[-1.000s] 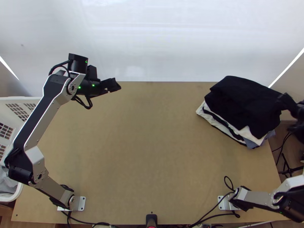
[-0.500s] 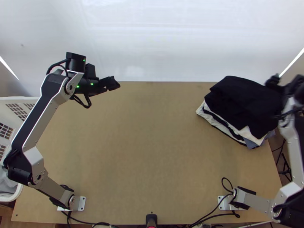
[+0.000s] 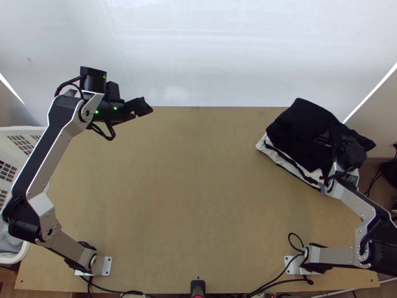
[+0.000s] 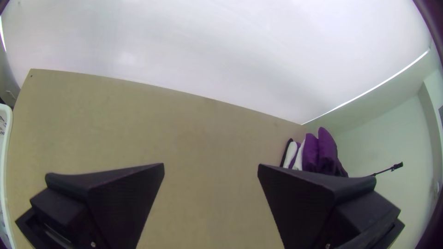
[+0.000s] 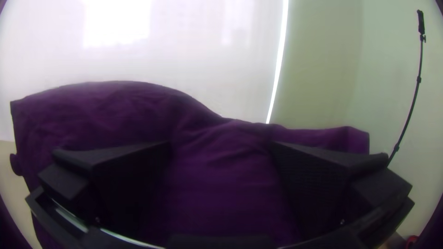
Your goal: Fold the t-shirt
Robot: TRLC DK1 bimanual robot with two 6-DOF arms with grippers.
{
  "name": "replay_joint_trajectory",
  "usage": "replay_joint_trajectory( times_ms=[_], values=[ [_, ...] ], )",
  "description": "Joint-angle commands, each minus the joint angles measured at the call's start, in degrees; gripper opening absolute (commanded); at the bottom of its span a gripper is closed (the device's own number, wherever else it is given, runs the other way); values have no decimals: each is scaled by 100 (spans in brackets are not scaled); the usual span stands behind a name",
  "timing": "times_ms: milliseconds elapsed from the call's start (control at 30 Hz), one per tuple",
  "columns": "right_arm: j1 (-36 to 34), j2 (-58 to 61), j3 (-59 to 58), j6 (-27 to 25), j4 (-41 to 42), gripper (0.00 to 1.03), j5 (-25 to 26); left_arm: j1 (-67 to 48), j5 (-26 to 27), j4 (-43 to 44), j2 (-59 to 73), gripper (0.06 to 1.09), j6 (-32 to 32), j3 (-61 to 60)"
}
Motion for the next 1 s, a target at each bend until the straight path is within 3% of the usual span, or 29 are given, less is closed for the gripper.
replay_joint_trajectory(
  times_ms=[0, 267, 467, 733, 967],
  values=[
    [14, 309, -635, -54, 508, 99, -4, 10, -7, -9, -7, 104, -23, 11],
    [6, 503, -670, -124, 657, 99, 5, -16, -7, -9, -77, 104, -59, -51],
    [-3, -376, -398, -247, 613, 99, 5, -7, -7, -9, -183, 104, -76, -112],
    [76, -2090, 824, -159, -573, 99, 146, 37, -7, 0, -262, 104, -102, -139],
    [1043, -1220, 1659, 96, -521, 99, 242, 98, -7, 35, -280, 104, -94, -200]
  ],
)
